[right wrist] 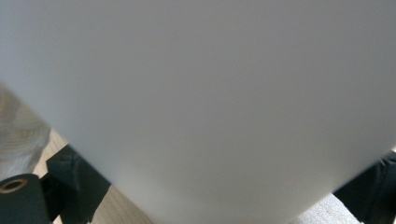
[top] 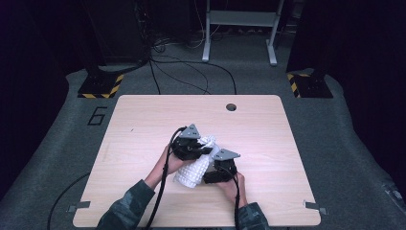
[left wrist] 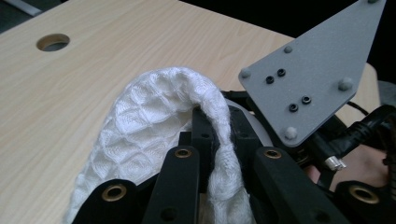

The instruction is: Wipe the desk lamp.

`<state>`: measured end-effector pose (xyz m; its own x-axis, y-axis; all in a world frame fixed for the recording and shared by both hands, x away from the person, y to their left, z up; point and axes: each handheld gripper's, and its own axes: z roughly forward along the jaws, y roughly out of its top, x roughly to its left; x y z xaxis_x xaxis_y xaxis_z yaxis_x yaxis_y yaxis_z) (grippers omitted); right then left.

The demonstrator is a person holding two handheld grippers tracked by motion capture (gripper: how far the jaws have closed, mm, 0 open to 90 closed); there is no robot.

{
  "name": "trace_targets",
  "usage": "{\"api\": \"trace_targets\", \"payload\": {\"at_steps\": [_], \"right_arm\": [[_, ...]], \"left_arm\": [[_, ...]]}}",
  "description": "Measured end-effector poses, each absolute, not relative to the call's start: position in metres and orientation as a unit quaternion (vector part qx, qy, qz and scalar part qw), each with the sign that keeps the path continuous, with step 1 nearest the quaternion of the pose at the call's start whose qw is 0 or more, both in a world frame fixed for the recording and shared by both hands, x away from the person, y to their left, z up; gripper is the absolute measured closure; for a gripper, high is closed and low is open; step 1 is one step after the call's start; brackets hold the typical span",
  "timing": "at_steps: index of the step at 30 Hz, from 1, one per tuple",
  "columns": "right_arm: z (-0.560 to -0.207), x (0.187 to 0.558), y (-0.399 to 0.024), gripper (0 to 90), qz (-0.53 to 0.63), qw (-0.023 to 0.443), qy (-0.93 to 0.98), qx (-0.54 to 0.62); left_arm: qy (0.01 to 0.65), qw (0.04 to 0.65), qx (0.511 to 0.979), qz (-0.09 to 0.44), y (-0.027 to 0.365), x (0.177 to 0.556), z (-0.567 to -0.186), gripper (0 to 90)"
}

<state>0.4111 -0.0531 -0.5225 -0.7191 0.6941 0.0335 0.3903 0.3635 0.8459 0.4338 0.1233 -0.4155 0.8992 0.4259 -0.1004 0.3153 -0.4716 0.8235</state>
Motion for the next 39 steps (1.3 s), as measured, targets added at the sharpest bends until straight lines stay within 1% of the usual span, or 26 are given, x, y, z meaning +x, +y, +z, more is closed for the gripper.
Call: {"api": "trace_targets", "payload": {"at_steps": [5, 7, 11, 13, 19, 25, 32, 39], "right_arm": [[-0.522, 0.410, -0.053, 6.7, 0.453, 0.171, 0.809, 0.333], [-0.522, 0.410, -0.052, 6.8, 0.454, 0.175, 0.807, 0.335], [-0.522, 0.409, -0.051, 6.9, 0.458, 0.175, 0.802, 0.341], [-0.522, 0.409, -0.051, 6.9, 0.457, 0.176, 0.802, 0.341], [-0.522, 0.410, -0.052, 6.9, 0.453, 0.177, 0.808, 0.332], [-0.522, 0.410, -0.052, 6.9, 0.454, 0.176, 0.808, 0.331], [-0.522, 0.410, -0.050, 6.9, 0.457, 0.176, 0.803, 0.338], [-0.522, 0.409, -0.050, 6.9, 0.456, 0.175, 0.803, 0.341]], "left_arm": [[0.214, 0.473, 0.854, 0.045, 0.120, 0.440, -0.416, 83.4], [0.216, 0.472, 0.853, 0.053, 0.117, 0.441, -0.415, 83.4], [0.211, 0.462, 0.857, 0.086, 0.115, 0.442, -0.414, 83.5], [0.216, 0.459, 0.857, 0.088, 0.119, 0.440, -0.414, 83.5], [0.216, 0.459, 0.859, 0.074, 0.132, 0.432, -0.414, 83.5], [0.210, 0.460, 0.861, 0.056, 0.126, 0.431, -0.414, 83.4], [0.212, 0.469, 0.855, 0.060, 0.119, 0.438, -0.416, 83.4], [0.224, 0.474, 0.848, 0.076, 0.132, 0.437, -0.417, 83.4]]}}
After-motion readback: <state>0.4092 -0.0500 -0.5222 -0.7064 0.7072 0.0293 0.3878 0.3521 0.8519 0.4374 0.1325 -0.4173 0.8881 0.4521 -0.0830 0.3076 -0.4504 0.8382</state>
